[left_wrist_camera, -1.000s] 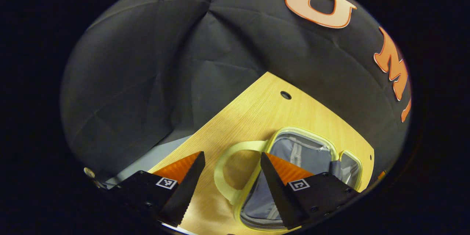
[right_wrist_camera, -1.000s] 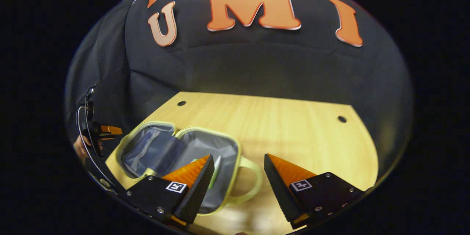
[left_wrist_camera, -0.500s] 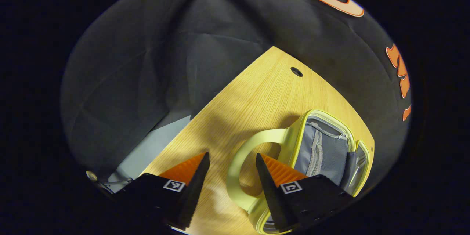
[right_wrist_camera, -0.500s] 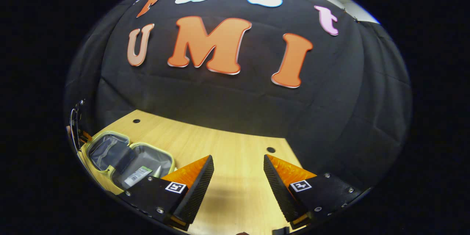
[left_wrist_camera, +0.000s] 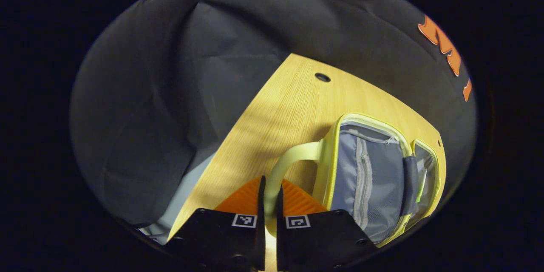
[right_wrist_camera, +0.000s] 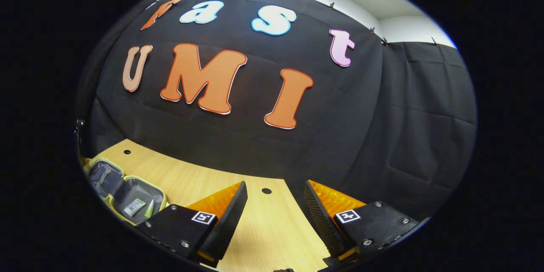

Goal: First open the suitcase, pack the skin care products into it, and then close the suitcase.

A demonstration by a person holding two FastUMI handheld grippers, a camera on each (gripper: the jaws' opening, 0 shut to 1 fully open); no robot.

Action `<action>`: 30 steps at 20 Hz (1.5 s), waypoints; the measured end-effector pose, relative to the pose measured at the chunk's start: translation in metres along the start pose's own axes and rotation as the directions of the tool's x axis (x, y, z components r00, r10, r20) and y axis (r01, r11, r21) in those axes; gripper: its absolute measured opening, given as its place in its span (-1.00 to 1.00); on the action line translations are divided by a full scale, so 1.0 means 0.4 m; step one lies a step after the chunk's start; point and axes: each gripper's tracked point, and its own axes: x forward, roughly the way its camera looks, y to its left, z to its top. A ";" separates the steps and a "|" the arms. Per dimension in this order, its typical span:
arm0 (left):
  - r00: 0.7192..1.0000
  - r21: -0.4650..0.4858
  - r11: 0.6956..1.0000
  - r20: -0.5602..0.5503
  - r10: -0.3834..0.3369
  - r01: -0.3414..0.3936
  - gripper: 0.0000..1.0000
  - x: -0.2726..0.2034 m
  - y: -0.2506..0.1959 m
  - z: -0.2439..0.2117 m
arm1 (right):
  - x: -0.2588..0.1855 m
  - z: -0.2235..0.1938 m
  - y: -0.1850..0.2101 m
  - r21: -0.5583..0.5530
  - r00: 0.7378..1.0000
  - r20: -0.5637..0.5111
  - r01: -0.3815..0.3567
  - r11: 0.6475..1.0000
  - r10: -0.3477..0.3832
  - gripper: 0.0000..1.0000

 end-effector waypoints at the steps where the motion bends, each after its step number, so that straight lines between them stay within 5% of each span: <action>1: 0.999 0.031 0.999 0.036 0.017 -0.018 -0.79 -0.024 -0.005 0.031 | -0.002 0.019 0.010 0.029 0.999 0.018 -0.029 0.999 0.029 0.75; 5: 0.977 0.198 0.975 0.204 0.060 -0.101 -0.80 -0.165 -0.083 0.144 | 0.001 0.059 0.024 0.073 0.991 0.104 -0.097 0.993 0.089 0.75; 8: 0.956 0.237 0.964 0.290 0.047 -0.120 -0.81 -0.269 -0.154 0.210 | 0.003 0.066 0.072 0.055 0.975 0.137 -0.182 0.982 0.173 0.75; 16: 0.895 0.237 0.970 0.421 -0.148 0.049 -0.81 -0.499 -0.464 0.275 | -0.016 0.072 0.124 0.067 0.924 0.186 -0.351 0.934 0.334 0.74; 21: 0.866 0.241 0.958 0.433 -0.250 0.156 -0.81 -0.573 -0.622 0.253 | -0.021 0.086 0.136 0.062 0.903 0.216 -0.393 0.918 0.372 0.75; 27: 0.808 0.237 0.905 0.411 -0.422 0.352 -0.81 -0.619 -0.840 0.193 | -0.033 0.055 0.151 0.038 0.877 0.234 -0.439 0.898 0.419 0.75; 30: 0.795 0.280 0.881 0.387 -0.467 0.381 -0.82 -0.608 -0.939 0.149 | -0.030 0.036 0.143 0.040 0.880 0.221 -0.439 0.898 0.420 0.75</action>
